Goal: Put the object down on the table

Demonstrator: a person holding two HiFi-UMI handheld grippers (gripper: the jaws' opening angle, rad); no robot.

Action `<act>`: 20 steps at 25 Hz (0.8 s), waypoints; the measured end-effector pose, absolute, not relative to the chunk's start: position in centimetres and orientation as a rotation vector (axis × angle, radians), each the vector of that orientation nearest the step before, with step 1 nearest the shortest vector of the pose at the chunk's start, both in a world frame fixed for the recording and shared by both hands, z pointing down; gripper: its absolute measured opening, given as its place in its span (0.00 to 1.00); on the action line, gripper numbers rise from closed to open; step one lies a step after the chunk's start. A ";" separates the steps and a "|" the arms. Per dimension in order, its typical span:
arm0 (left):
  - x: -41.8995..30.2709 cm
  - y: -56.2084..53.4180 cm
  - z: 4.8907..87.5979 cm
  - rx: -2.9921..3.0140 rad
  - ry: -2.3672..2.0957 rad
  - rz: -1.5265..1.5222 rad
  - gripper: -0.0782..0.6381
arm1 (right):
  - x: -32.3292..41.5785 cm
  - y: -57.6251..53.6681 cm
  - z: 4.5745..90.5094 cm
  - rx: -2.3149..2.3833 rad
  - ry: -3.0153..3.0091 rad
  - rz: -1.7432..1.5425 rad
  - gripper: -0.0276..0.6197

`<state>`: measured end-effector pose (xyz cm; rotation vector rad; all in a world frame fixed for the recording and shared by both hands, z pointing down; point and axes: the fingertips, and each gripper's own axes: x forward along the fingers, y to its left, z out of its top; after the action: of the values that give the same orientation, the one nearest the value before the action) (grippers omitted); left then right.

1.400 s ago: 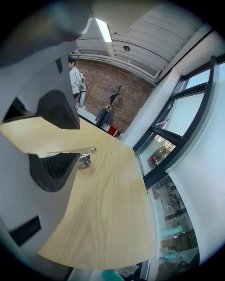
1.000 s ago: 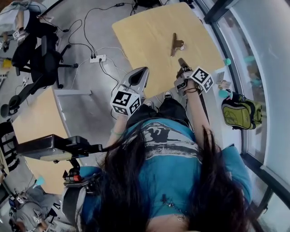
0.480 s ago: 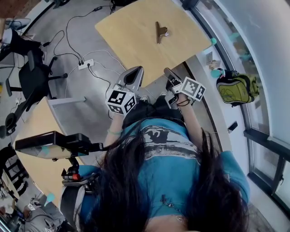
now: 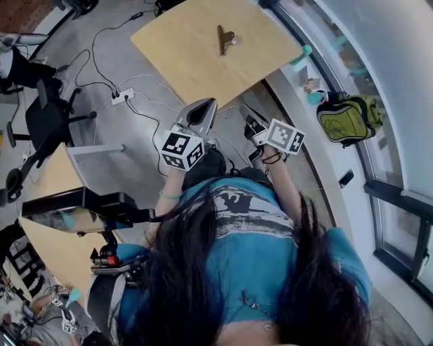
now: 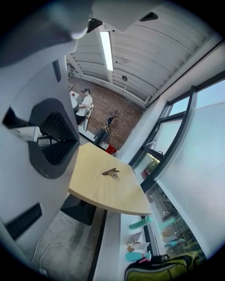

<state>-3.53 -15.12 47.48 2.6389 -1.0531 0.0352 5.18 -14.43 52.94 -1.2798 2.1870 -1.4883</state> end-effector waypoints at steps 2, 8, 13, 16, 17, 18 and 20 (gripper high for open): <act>-3.6 -15.1 47.5 2.622 -1.055 0.033 0.11 | 5.0 -14.1 53.0 -1.279 2.191 -1.511 0.06; -1.4 -11.0 47.8 2.593 -1.081 0.039 0.11 | 6.7 -10.1 52.6 -1.248 2.220 -1.542 0.06; 1.9 -4.6 47.9 2.581 -1.134 0.058 0.11 | 9.5 -4.1 52.0 -1.173 2.273 -1.526 0.06; 2.8 -1.5 48.4 2.567 -1.170 0.074 0.11 | 10.0 -1.4 52.4 -1.142 2.310 -1.526 0.06; 3.1 -0.4 48.5 2.564 -1.180 0.082 0.11 | 10.2 -0.5 52.5 -1.129 2.320 -1.529 0.06; 3.3 0.8 48.5 2.560 -1.189 0.090 0.11 | 10.3 0.5 52.6 -1.116 2.326 -1.536 0.06; 3.7 2.7 48.7 2.552 -1.202 0.107 0.11 | 10.6 2.2 52.9 -1.092 2.330 -1.550 0.06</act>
<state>3.74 2.74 48.70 2.5522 -1.2017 0.1074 10.60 2.19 52.86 -1.0922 2.3299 -1.5504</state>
